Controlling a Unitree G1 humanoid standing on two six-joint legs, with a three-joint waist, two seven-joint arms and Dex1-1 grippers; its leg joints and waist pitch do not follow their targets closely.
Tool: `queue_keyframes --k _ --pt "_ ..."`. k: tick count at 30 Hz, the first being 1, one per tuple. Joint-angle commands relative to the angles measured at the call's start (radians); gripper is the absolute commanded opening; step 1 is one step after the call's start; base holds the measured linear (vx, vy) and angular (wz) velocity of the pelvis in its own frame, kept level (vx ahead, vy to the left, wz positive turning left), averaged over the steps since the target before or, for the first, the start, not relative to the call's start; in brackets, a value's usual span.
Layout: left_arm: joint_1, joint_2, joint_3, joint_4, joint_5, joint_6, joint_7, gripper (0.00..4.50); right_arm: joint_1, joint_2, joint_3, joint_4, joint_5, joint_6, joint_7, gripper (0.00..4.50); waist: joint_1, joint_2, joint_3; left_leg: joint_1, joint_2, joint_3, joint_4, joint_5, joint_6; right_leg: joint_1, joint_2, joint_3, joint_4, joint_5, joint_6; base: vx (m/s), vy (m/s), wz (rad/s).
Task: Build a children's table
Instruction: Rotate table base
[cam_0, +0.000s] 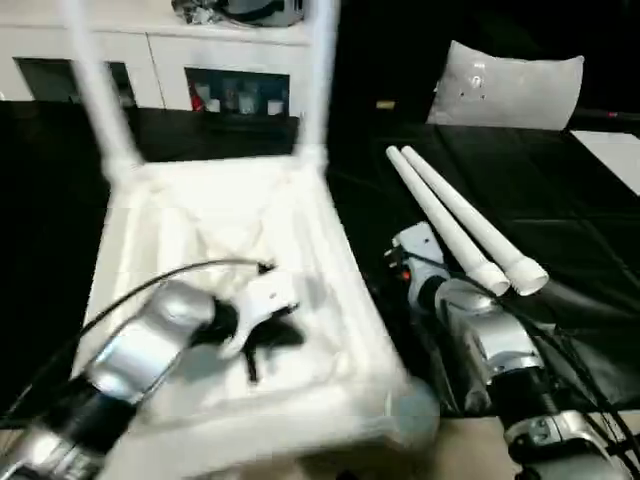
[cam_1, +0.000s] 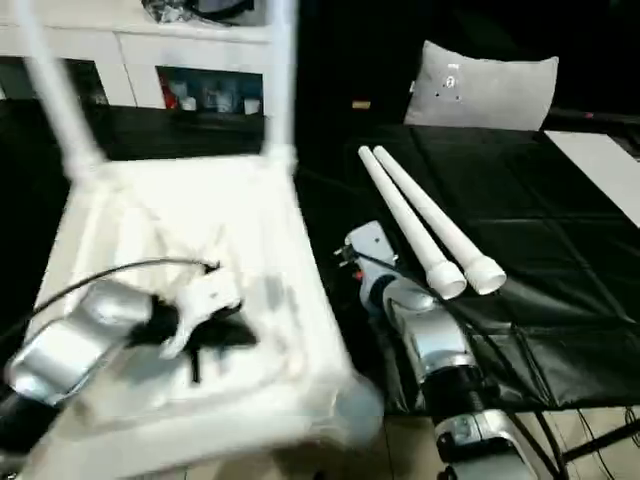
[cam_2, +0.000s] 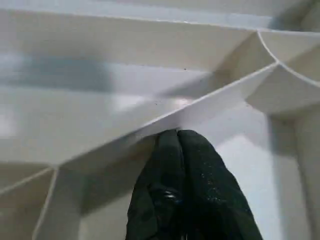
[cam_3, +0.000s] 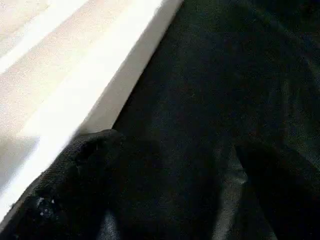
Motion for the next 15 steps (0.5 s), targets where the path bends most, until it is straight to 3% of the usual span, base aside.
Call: queue_keyframes --k 1,3,4,5,10,14,15 --pt "-0.090 -0.040 0.034 0.104 0.063 -0.083 0.147 0.04 -0.016 0.024 0.036 -0.019 0.010 -0.008 0.031 4.50 0.003 0.015 -0.065 0.000 0.008 -0.001 -0.069 -0.257 -0.004 0.055 -0.049 0.048 -0.085 -0.427 -0.104 0.000 0.000 0.00" --pt "-0.112 -0.047 0.033 0.156 0.086 -0.109 0.178 0.04 -0.019 0.022 0.028 -0.023 0.007 -0.007 0.029 4.50 0.000 0.010 -0.066 -0.005 0.007 -0.005 -0.070 -0.260 -0.003 0.059 -0.050 0.043 -0.086 -0.454 -0.084 0.000 0.000 0.00" --pt "-0.147 -0.054 0.032 0.243 0.120 -0.149 0.231 0.04 -0.022 0.014 0.014 -0.035 0.004 -0.008 0.022 4.50 -0.002 0.009 -0.065 -0.006 0.006 -0.006 -0.070 -0.265 0.001 0.057 -0.052 0.040 -0.093 -0.492 -0.070 0.000 0.000 0.00" --pt "-0.161 -0.057 0.033 0.279 0.132 -0.163 0.254 0.04 -0.022 0.010 0.009 -0.042 0.002 -0.008 0.018 4.50 -0.002 0.009 -0.067 0.001 0.003 -0.003 -0.064 -0.266 0.005 0.051 -0.050 0.040 -0.099 -0.512 -0.056 0.000 0.000 0.00" --pt "-0.228 -0.081 0.053 0.461 0.176 -0.288 0.411 0.04 -0.014 -0.010 -0.026 -0.111 0.013 0.004 -0.005 4.50 0.006 0.011 -0.073 0.000 0.011 -0.005 -0.067 -0.224 0.013 0.056 -0.051 0.044 -0.081 -0.387 -0.103 0.000 0.000 0.00" --pt "-0.196 -0.114 0.114 0.415 0.107 -0.328 0.366 0.04 0.008 -0.020 -0.068 -0.193 0.019 0.045 -0.059 4.50 0.021 0.014 -0.079 -0.003 0.018 -0.002 -0.067 -0.134 0.016 0.063 -0.055 0.052 -0.056 -0.198 -0.175 0.000 0.000 0.00" --pt "-0.185 -0.118 0.123 0.395 0.093 -0.331 0.352 0.04 0.011 -0.019 -0.078 -0.203 0.020 0.053 -0.072 4.50 0.023 0.015 -0.079 -0.001 0.018 0.001 -0.066 -0.127 0.020 0.062 -0.056 0.053 -0.057 -0.186 -0.184 0.000 0.000 0.00"
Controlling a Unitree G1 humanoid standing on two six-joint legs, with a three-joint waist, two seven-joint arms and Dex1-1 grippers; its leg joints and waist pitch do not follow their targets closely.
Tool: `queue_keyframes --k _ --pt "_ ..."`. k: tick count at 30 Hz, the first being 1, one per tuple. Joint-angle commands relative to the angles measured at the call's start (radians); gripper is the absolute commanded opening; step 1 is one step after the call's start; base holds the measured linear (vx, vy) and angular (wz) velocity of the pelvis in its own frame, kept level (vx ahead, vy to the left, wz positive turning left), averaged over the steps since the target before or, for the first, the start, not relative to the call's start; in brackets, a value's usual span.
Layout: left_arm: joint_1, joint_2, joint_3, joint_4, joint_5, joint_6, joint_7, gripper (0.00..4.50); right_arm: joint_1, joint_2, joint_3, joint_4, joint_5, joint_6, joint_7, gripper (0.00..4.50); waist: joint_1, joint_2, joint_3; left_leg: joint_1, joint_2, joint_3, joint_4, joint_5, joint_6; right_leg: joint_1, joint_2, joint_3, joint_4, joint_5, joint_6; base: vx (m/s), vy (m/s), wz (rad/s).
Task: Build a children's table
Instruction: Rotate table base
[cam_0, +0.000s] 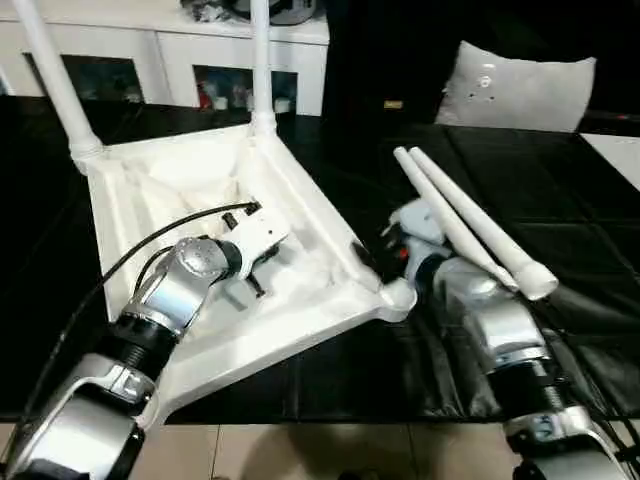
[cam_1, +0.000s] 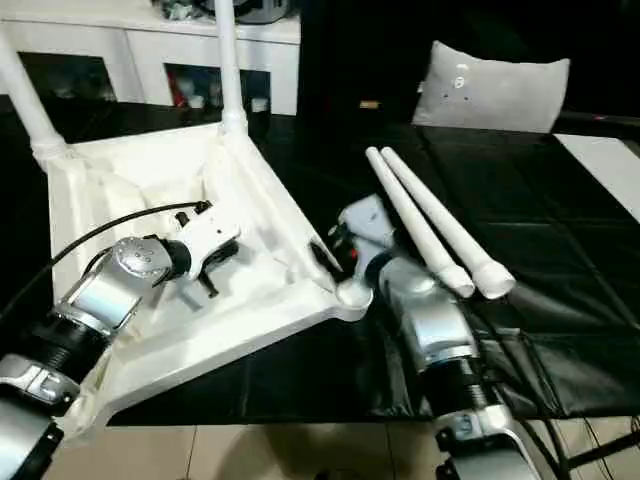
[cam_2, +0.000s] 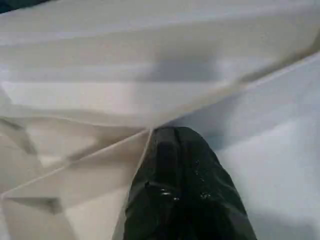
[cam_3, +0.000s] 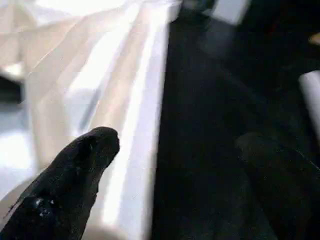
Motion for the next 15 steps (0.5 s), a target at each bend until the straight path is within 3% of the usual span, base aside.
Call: queue_keyframes --k 1,6,8,9,11,12,14,15 --pt "0.019 -0.012 0.029 -0.065 -0.046 -0.017 -0.038 0.04 0.019 -0.012 -0.044 -0.035 0.010 0.043 -0.039 4.50 0.007 0.016 -0.077 0.006 0.019 0.002 -0.066 -0.131 0.019 0.067 -0.056 0.054 -0.054 -0.189 -0.190 0.000 0.000 0.00" --pt "0.159 -0.036 0.087 -0.323 -0.172 0.061 -0.044 0.21 0.018 -0.047 -0.087 -0.109 -0.022 0.213 -0.104 4.50 0.011 0.019 -0.072 0.011 0.022 0.004 -0.070 -0.173 0.000 0.064 -0.054 0.055 -0.058 -0.245 -0.183 0.000 0.000 0.00" --pt "0.199 -0.064 0.122 -0.406 -0.204 0.113 0.000 0.21 0.023 -0.062 -0.093 -0.128 -0.009 0.221 -0.084 4.50 0.012 0.011 -0.067 0.012 0.020 0.005 -0.070 -0.223 -0.007 0.062 -0.053 0.052 -0.069 -0.328 -0.150 0.000 0.000 0.00" --pt "0.203 -0.068 0.128 -0.415 -0.207 0.118 0.005 0.36 0.024 -0.063 -0.094 -0.133 -0.008 0.222 -0.084 4.50 0.012 0.012 -0.065 0.010 0.020 0.004 -0.070 -0.233 -0.007 0.063 -0.054 0.051 -0.069 -0.351 -0.141 0.000 0.000 0.00" --pt "0.261 -0.128 0.188 -0.514 -0.235 0.157 0.072 0.50 0.059 -0.056 -0.109 -0.209 0.019 0.219 -0.082 4.50 0.011 0.004 -0.062 0.013 0.016 0.005 -0.067 -0.263 -0.002 0.056 -0.054 0.046 -0.088 -0.472 -0.081 0.000 0.000 0.00" --pt "0.274 -0.144 0.203 -0.531 -0.231 0.171 0.103 0.56 0.071 -0.047 -0.115 -0.234 0.031 0.226 -0.084 4.50 0.013 0.006 -0.061 0.014 0.016 0.004 -0.067 -0.265 0.000 0.055 -0.053 0.045 -0.092 -0.491 -0.066 0.000 0.000 0.00" --pt "0.314 -0.190 0.245 -0.575 -0.229 0.185 0.187 0.66 0.110 -0.023 -0.129 -0.321 0.065 0.264 -0.092 4.50 0.006 -0.004 -0.059 0.011 0.009 0.003 -0.064 -0.278 0.008 0.048 -0.044 0.036 -0.104 -0.557 -0.011 0.000 0.000 0.00" --pt "0.337 -0.204 0.259 -0.599 -0.229 0.181 0.214 0.82 0.137 -0.012 -0.127 -0.373 0.077 0.286 -0.095 4.50 0.007 -0.002 -0.060 0.011 0.010 0.001 -0.065 -0.279 0.009 0.048 -0.045 0.035 -0.105 -0.566 0.000 0.000 0.000 0.00"
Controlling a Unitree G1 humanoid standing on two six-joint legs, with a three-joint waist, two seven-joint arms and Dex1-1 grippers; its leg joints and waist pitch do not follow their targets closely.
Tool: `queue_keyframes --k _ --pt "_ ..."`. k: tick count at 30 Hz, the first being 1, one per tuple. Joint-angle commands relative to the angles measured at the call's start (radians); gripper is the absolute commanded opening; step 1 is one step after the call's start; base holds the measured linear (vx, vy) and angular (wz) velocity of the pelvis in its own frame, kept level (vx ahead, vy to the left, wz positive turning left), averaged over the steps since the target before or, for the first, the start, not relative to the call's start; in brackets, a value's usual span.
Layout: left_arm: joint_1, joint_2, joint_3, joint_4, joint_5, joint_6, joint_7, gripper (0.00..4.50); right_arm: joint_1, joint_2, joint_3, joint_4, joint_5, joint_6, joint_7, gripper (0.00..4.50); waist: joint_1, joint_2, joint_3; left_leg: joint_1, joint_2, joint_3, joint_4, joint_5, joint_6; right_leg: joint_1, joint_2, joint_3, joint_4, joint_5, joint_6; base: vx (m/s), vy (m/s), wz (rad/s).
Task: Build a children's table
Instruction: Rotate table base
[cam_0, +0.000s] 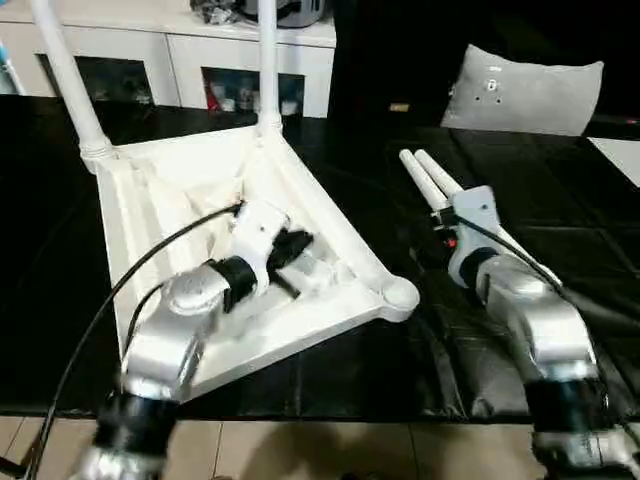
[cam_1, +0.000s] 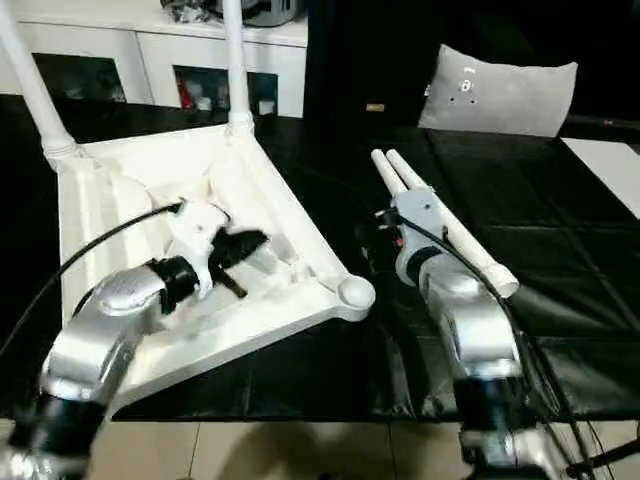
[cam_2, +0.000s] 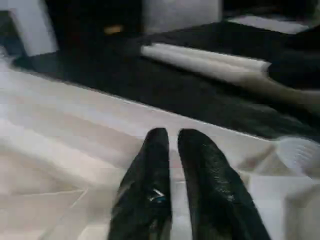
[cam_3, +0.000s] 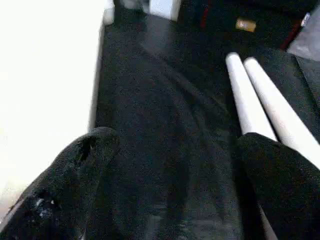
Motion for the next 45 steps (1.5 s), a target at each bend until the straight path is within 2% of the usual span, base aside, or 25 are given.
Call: queue_keyframes --k 1,6,10,11,14,15,17,19,21,22,24,25,26,27,28,33,34,35,36,37,38,40,42,43,45 --pt "0.053 -0.025 0.041 -0.075 -0.007 0.012 0.083 0.92 0.061 0.018 -0.010 -0.143 0.044 0.068 -0.011 4.50 -0.006 -0.003 -0.060 0.000 0.007 -0.001 -0.065 -0.277 0.011 0.045 -0.044 0.034 -0.108 -0.573 0.015 0.000 0.000 0.00" --pt "0.138 -0.055 0.034 -0.216 0.011 0.077 0.136 1.33 0.182 0.036 0.022 -0.317 0.051 0.107 -0.022 4.50 -0.024 0.004 -0.061 0.002 0.020 -0.012 -0.072 -0.297 0.000 0.037 -0.027 0.022 -0.114 -0.539 0.040 0.000 0.000 0.00" --pt "0.200 -0.090 0.050 -0.303 0.012 0.129 0.197 1.59 0.282 0.088 0.034 -0.451 0.108 0.098 -0.028 4.50 -0.063 0.048 -0.061 0.055 0.246 -0.137 -0.182 -0.243 0.093 0.016 -0.016 -0.004 0.048 -0.156 -0.099 0.014 -0.041 0.03" --pt "0.205 -0.091 0.050 -0.309 0.011 0.132 0.200 1.69 0.287 0.089 0.036 -0.457 0.108 0.096 -0.028 4.50 -0.063 0.037 -0.055 0.059 0.248 -0.138 -0.179 -0.183 0.152 -0.007 -0.024 0.009 0.083 -0.146 -0.125 0.025 -0.137 0.04" --pt "0.234 -0.085 0.047 -0.338 0.018 0.147 0.216 1.90 0.307 0.097 0.040 -0.484 0.100 0.110 -0.043 4.50 -0.050 0.004 -0.061 0.014 0.127 -0.060 -0.121 -0.205 0.272 0.027 -0.052 0.045 0.025 -0.075 -0.340 0.008 -0.190 -0.03" --pt "0.251 -0.084 0.049 -0.358 0.019 0.161 0.223 2.02 0.316 0.105 0.039 -0.501 0.097 0.120 -0.055 4.50 -0.027 -0.072 -0.074 -0.023 -0.109 0.045 0.180 -0.282 0.235 0.038 -0.037 0.051 -0.112 -0.270 -0.347 -0.008 -0.256 -0.09" --pt "0.279 -0.073 0.049 -0.396 0.035 0.172 0.233 2.02 0.337 0.124 0.028 -0.533 0.102 0.197 -0.085 4.50 -0.010 -0.048 -0.057 -0.070 -0.099 -0.004 0.191 -0.185 0.120 0.085 -0.094 0.072 -0.104 -0.501 -0.112 -0.034 -0.199 -0.10" --pt "0.287 -0.075 0.058 -0.418 0.030 0.165 0.234 2.02 0.358 0.118 0.032 -0.543 0.108 0.196 -0.078 4.50 -0.003 -0.030 -0.045 -0.039 -0.091 -0.036 0.088 -0.150 0.177 0.094 -0.113 0.108 -0.144 -0.574 0.188 -0.069 -0.199 -0.01" --pt "0.289 -0.075 0.062 -0.430 0.024 0.165 0.237 2.02 0.371 0.113 0.037 -0.547 0.111 0.183 -0.077 4.50 -0.014 0.012 -0.052 -0.033 0.024 -0.114 -0.002 -0.130 0.241 0.100 -0.081 0.048 -0.134 -0.479 0.274 -0.064 -0.139 -0.02" --pt "0.290 -0.076 0.064 -0.439 0.018 0.174 0.238 2.02 0.378 0.109 0.041 -0.550 0.111 0.177 -0.077 4.50 -0.006 0.045 -0.064 0.008 0.224 -0.201 -0.083 -0.233 0.305 0.099 -0.089 0.054 0.018 -0.311 0.162 -0.051 -0.135 -0.02" --pt "0.293 -0.078 0.069 -0.459 0.000 0.175 0.233 2.02 0.392 0.104 0.052 -0.558 0.108 0.170 -0.082 4.50 -0.002 0.012 -0.033 0.011 0.135 -0.101 -0.103 -0.385 0.229 0.040 -0.078 0.102 0.094 -0.125 0.003 -0.058 -0.129 0.22" --pt "0.295 -0.081 0.072 -0.460 -0.001 0.187 0.239 2.02 0.394 0.099 0.058 -0.563 0.105 0.169 -0.081 4.50 -0.006 -0.033 -0.022 0.007 -0.008 -0.052 0.009 -0.396 0.116 0.044 -0.126 0.161 -0.063 -0.561 0.084 -0.075 -0.147 0.20" --pt "0.298 -0.082 0.073 -0.461 0.001 0.189 0.241 2.11 0.394 0.097 0.061 -0.568 0.103 0.173 -0.081 4.50 0.015 -0.017 -0.010 0.032 -0.075 -0.037 0.161 -0.139 0.091 -0.024 -0.140 0.192 -0.183 -1.186 0.207 -0.129 -0.153 -0.04" --pt "0.302 -0.083 0.072 -0.462 0.004 0.194 0.245 2.19 0.394 0.095 0.064 -0.572 0.101 0.175 -0.081 4.50 0.005 -0.031 -0.018 -0.001 -0.096 -0.042 0.166 -0.098 0.099 0.007 -0.120 0.186 -0.170 -1.236 0.229 -0.080 -0.053 -0.09" --pt "0.308 -0.083 0.070 -0.465 0.004 0.193 0.244 2.19 0.394 0.093 0.067 -0.577 0.100 0.180 -0.080 4.50 0.016 -0.023 -0.025 -0.020 -0.077 -0.059 0.108 -0.113 0.081 0.058 -0.126 0.160 -0.144 -1.113 0.215 -0.080 -0.053 -0.09" --pt "0.333 -0.082 0.057 -0.485 0.004 0.200 0.250 2.29 0.395 0.074 0.080 -0.591 0.100 0.187 -0.074 4.50 -0.030 0.037 -0.013 0.051 0.095 -0.120 -0.097 -0.480 0.106 0.090 -0.055 0.034 -0.091 -0.451 -0.002 -0.050 0.004 0.09" --pt "0.335 -0.081 0.055 -0.488 0.004 0.201 0.251 2.29 0.398 0.070 0.083 -0.594 0.103 0.188 -0.069 4.50 -0.016 0.039 0.006 -0.003 0.164 -0.120 -0.203 -0.776 0.064 0.141 -0.035 0.019 0.093 -0.316 -0.016 -0.095 0.024 0.06" --pt "0.335 -0.082 0.054 -0.492 0.004 0.204 0.251 2.29 0.401 0.065 0.087 -0.596 0.107 0.192 -0.064 4.50 0.011 0.038 0.012 -0.031 0.146 -0.090 -0.224 -0.877 0.055 0.148 -0.017 0.014 0.146 -0.270 -0.012 -0.069 -0.028 0.23" --pt "0.335 -0.082 0.053 -0.494 0.006 0.207 0.250 2.43 0.404 0.058 0.092 -0.598 0.111 0.193 -0.060 4.50 0.045 0.026 0.001 0.001 0.088 -0.020 -0.192 -0.888 0.055 0.130 -0.003 0.058 0.181 -0.368 -0.009 0.009 -0.081 0.20" --pt "0.332 -0.079 0.051 -0.493 0.011 0.208 0.248 2.52 0.405 0.056 0.095 -0.597 0.112 0.191 -0.059 4.50 0.032 -0.042 0.001 0.115 -0.003 -0.017 0.007 -0.653 -0.001 0.015 -0.084 0.129 -0.060 -1.009 0.035 0.079 -0.085 0.16" --pt "0.331 -0.077 0.050 -0.493 0.013 0.207 0.247 2.52 0.406 0.055 0.096 -0.596 0.112 0.189 -0.059 4.50 0.033 -0.025 0.001 0.031 -0.055 -0.072 0.159 -0.218 0.071 0.092 -0.182 0.209 -0.151 -1.216 -0.043 0.139 -0.039 -0.14" --pt "0.328 -0.074 0.049 -0.491 0.015 0.205 0.246 2.52 0.405 0.054 0.099 -0.594 0.112 0.189 -0.059 4.50 0.064 -0.004 -0.003 -0.020 -0.021 -0.098 0.095 -0.153 0.063 0.157 -0.166 0.198 -0.115 -0.957 -0.085 0.078 0.027 0.02" --pt "0.327 -0.071 0.049 -0.490 0.015 0.205 0.245 2.52 0.405 0.053 0.102 -0.593 0.112 0.189 -0.059 4.50 0.036 -0.004 -0.001 0.023 -0.019 -0.075 -0.029 -0.218 0.072 0.130 -0.021 0.104 -0.060 -0.664 -0.151 0.014 0.017 0.13" --pt "0.327 -0.066 0.048 -0.491 0.015 0.207 0.243 2.52 0.405 0.052 0.104 -0.593 0.111 0.190 -0.062 4.50 0.013 0.033 -0.031 0.115 0.040 -0.107 -0.067 -0.298 0.084 0.090 -0.013 0.077 -0.012 -0.465 -0.184 0.028 0.025 0.27" --pt "0.325 -0.057 0.046 -0.491 0.011 0.210 0.240 2.52 0.404 0.049 0.106 -0.598 0.110 0.197 -0.066 4.50 -0.029 0.034 -0.036 0.128 0.059 -0.128 -0.097 -0.381 0.145 0.102 -0.027 0.067 -0.001 -0.300 -0.212 0.096 0.018 0.16"
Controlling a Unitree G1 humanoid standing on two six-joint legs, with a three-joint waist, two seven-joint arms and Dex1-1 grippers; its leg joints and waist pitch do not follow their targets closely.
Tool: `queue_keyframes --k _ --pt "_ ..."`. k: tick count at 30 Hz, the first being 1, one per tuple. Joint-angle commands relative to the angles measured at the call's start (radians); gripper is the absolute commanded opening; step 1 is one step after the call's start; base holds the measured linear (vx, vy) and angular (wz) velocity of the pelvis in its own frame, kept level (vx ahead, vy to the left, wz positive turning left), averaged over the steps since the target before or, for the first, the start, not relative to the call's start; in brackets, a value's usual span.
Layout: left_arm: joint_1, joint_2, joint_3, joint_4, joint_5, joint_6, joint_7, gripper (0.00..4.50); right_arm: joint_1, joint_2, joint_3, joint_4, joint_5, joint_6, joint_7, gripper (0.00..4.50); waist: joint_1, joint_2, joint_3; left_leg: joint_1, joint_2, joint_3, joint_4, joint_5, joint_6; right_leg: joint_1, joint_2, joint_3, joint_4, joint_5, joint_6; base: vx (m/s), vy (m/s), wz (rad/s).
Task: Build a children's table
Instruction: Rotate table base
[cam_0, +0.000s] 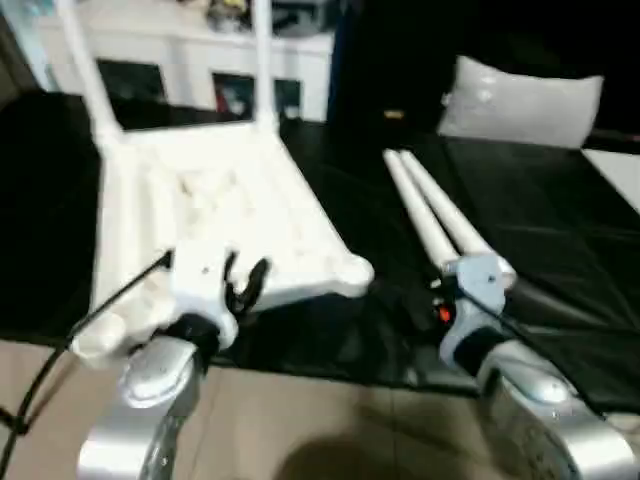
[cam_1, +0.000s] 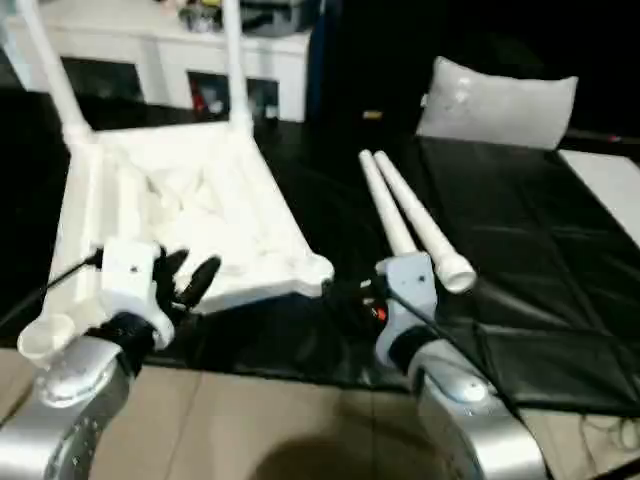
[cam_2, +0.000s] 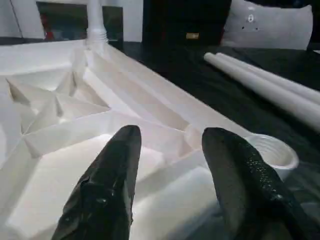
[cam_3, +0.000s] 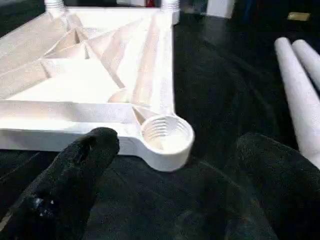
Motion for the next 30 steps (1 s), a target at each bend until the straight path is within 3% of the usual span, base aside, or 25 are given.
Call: queue_keyframes --k 1,3,4,6,7,8,9,10,11,12,13,14,15,16,18,19,20,21,22,23,25,26,27,28,30 --pt "-0.013 -0.004 -0.008 -0.004 -0.001 0.013 -0.001 2.52 -0.008 -0.012 -0.018 -0.013 -0.005 0.015 -0.008 4.50 -0.043 0.034 -0.052 0.048 0.118 -0.085 -0.128 -0.119 0.185 -0.013 -0.082 0.030 -0.054 0.021 -0.172 0.114 0.016 0.00" --pt "-0.015 0.000 -0.010 -0.004 0.000 0.013 -0.007 2.52 -0.008 -0.015 -0.019 -0.014 -0.004 0.020 -0.010 4.50 -0.038 0.007 -0.066 -0.019 0.054 -0.030 -0.071 0.067 0.263 0.048 -0.112 0.069 -0.084 0.171 -0.189 0.127 0.020 0.01" --pt "-0.016 0.002 -0.013 -0.002 0.001 0.013 -0.011 2.52 -0.009 -0.019 -0.019 -0.013 -0.003 0.023 -0.011 4.50 -0.015 0.009 -0.071 -0.083 0.019 -0.012 -0.037 0.122 0.250 0.108 -0.129 0.103 -0.114 0.204 -0.194 0.123 0.026 0.03" --pt "-0.019 0.009 -0.020 0.001 0.001 0.013 -0.020 2.52 -0.009 -0.025 -0.018 -0.011 -0.005 0.032 -0.013 4.50 -0.013 0.001 -0.090 -0.121 0.030 -0.024 -0.029 0.193 0.199 0.146 -0.107 0.096 -0.105 0.275 -0.176 0.122 0.039 0.03" --pt "-0.018 0.012 -0.027 0.001 0.001 0.013 -0.021 2.52 -0.010 -0.027 -0.016 -0.009 -0.003 0.034 -0.010 4.50 -0.021 0.019 -0.094 -0.073 0.033 -0.037 -0.053 0.293 0.197 0.112 -0.046 0.053 -0.070 0.369 -0.133 0.125 0.037 0.06" --pt "-0.018 0.011 -0.028 0.001 0.001 0.014 -0.020 2.52 -0.011 -0.026 -0.017 -0.008 0.000 0.041 -0.009 4.50 -0.072 0.061 -0.113 0.161 0.160 -0.104 -0.063 0.474 0.225 -0.094 -0.023 0.016 0.010 0.179 -0.047 0.188 -0.001 -0.04" --pt "-0.018 0.010 -0.030 0.001 0.001 0.014 -0.019 2.52 -0.011 -0.027 -0.016 -0.007 0.000 0.041 -0.008 4.50 -0.096 0.034 -0.117 0.213 0.243 -0.155 -0.072 0.596 0.232 -0.162 -0.054 0.015 0.048 0.015 0.030 0.144 -0.010 -0.30" --pt "-0.017 0.010 -0.032 0.001 0.000 0.014 -0.016 2.52 -0.013 -0.029 -0.014 -0.007 0.001 0.038 -0.006 4.50 -0.071 0.026 -0.089 0.160 0.244 -0.088 -0.076 0.669 0.175 -0.187 -0.093 0.016 0.073 0.021 0.086 0.144 -0.010 -0.30" --pt "-0.018 0.010 -0.034 0.001 -0.001 0.014 -0.014 2.52 -0.014 -0.030 -0.013 -0.006 0.004 0.035 -0.005 4.50 -0.067 0.003 -0.083 0.112 0.190 0.011 -0.112 0.463 0.126 -0.167 -0.084 -0.001 0.054 0.129 0.043 0.029 -0.027 -0.51" --pt "-0.019 0.011 -0.035 0.002 -0.002 0.015 -0.013 2.60 -0.017 -0.035 -0.009 -0.006 0.002 0.028 -0.001 4.50 -0.050 -0.016 -0.066 0.029 0.119 -0.009 -0.135 0.323 0.192 -0.102 -0.083 0.008 0.010 0.165 0.042 0.042 -0.100 -0.26" --pt "-0.020 0.011 -0.036 0.003 -0.002 0.015 -0.013 2.65 -0.019 -0.039 -0.006 -0.005 0.001 0.025 0.001 4.50 -0.028 -0.035 -0.076 0.018 0.017 0.046 -0.075 -0.013 0.206 -0.055 -0.107 0.071 -0.092 -0.030 0.036 0.042 -0.100 -0.26" --pt "-0.021 0.010 -0.036 0.004 -0.001 0.015 -0.013 2.65 -0.021 -0.043 -0.004 -0.005 0.003 0.025 0.003 4.50 -0.004 -0.036 -0.069 -0.044 0.006 0.007 0.043 -0.090 0.153 0.039 -0.245 0.191 -0.163 -0.336 -0.121 0.067 -0.091 -0.06" --pt "-0.020 0.010 -0.036 0.005 -0.002 0.014 -0.011 2.65 -0.024 -0.049 0.000 -0.004 0.002 0.026 0.007 4.50 0.003 -0.034 -0.068 -0.070 0.021 -0.013 0.079 -0.058 0.115 0.060 -0.267 0.195 -0.172 -0.414 -0.178 0.050 -0.033 -0.17" --pt "-0.020 0.010 -0.036 0.005 -0.002 0.014 -0.011 2.65 -0.025 -0.051 0.001 -0.004 0.002 0.027 0.008 4.50 0.004 -0.042 -0.073 -0.102 0.025 -0.034 0.095 0.009 0.055 0.068 -0.236 0.175 -0.148 -0.350 -0.239 0.050 -0.033 -0.17" --pt "-0.020 0.013 -0.035 0.005 -0.002 0.014 -0.009 2.65 -0.031 -0.055 0.006 -0.002 0.003 0.030 0.012 4.50 -0.002 -0.027 -0.053 -0.088 0.031 -0.023 0.046 0.095 0.033 0.019 -0.175 0.099 -0.154 -0.346 -0.251 0.000 0.000 0.00" --pt "-0.019 0.014 -0.034 0.004 -0.002 0.014 -0.008 2.65 -0.032 -0.057 0.008 -0.001 0.001 0.028 0.014 4.50 -0.015 0.000 -0.036 -0.069 0.046 -0.009 -0.031 0.071 0.037 -0.003 -0.124 0.036 -0.162 -0.445 -0.202 0.000 0.000 0.00" --pt "-0.018 0.014 -0.033 0.004 -0.002 0.014 -0.008 2.65 -0.033 -0.059 0.011 0.000 0.000 0.026 0.016 4.50 -0.040 0.028 -0.021 -0.050 0.081 -0.026 -0.089 -0.209 0.008 -0.026 -0.073 0.007 -0.132 -0.475 -0.131 0.037 0.071 0.00" --pt "-0.018 0.015 -0.030 0.004 -0.003 0.015 -0.007 2.65 -0.035 -0.062 0.014 0.003 0.001 0.023 0.019 4.50 -0.049 0.021 -0.017 -0.015 0.094 -0.032 -0.097 -0.360 -0.014 -0.053 -0.055 0.005 -0.124 -0.472 -0.103 0.070 0.091 0.05" --pt "-0.019 0.015 -0.029 0.004 -0.002 0.015 -0.006 2.65 -0.036 -0.066 0.017 0.004 0.002 0.020 0.022 4.50 -0.057 0.038 -0.039 0.020 0.116 -0.062 -0.122 -0.435 -0.010 -0.044 -0.055 0.013 -0.091 -0.302 -0.119 0.000 0.000 0.00" --pt "-0.019 0.014 -0.029 0.004 -0.001 0.015 -0.005 2.65 -0.037 -0.070 0.019 0.005 0.004 0.019 0.024 4.50 -0.065 0.040 -0.043 0.022 0.119 -0.065 -0.132 -0.424 0.001 -0.038 -0.058 0.013 -0.087 -0.219 -0.134 0.069 0.039 0.00" --pt "-0.020 0.014 -0.028 0.003 -0.002 0.017 -0.003 2.84 -0.039 -0.076 0.025 0.008 0.007 0.017 0.029 4.50 -0.079 0.035 -0.051 0.008 0.101 -0.055 -0.130 -0.288 0.055 -0.014 -0.075 0.014 -0.092 -0.050 -0.167 0.077 0.034 -0.03" --pt "-0.021 0.015 -0.028 0.004 -0.003 0.017 -0.003 2.93 -0.040 -0.077 0.027 0.009 0.007 0.016 0.031 4.50 -0.074 0.016 -0.066 -0.026 0.070 -0.020 -0.105 -0.153 0.091 0.029 -0.092 0.037 -0.108 0.015 -0.198 0.062 0.025 -0.01" --pt "-0.022 0.015 -0.027 0.004 -0.004 0.017 -0.002 2.99 -0.041 -0.077 0.028 0.009 0.007 0.016 0.031 4.50 -0.065 0.014 -0.049 -0.055 0.061 -0.007 -0.105 -0.143 0.092 0.042 -0.100 0.047 -0.126 -0.061 -0.197 0.065 0.021 -0.05" --pt "-0.022 0.015 -0.027 0.004 -0.004 0.017 -0.002 2.99 -0.042 -0.077 0.029 0.010 0.007 0.017 0.031 4.50 -0.051 0.011 -0.065 -0.064 0.051 0.007 -0.085 -0.052 0.089 0.068 -0.109 0.063 -0.140 -0.111 -0.196 0.065 0.021 -0.05" --pt "-0.023 0.016 -0.025 0.005 -0.006 0.017 -0.002 2.99 -0.043 -0.077 0.031 0.011 0.006 0.017 0.032 4.50 -0.048 0.007 -0.075 -0.060 0.049 0.008 -0.084 0.048 0.105 0.069 -0.088 0.059 -0.133 -0.058 -0.189 0.073 0.013 0.02"
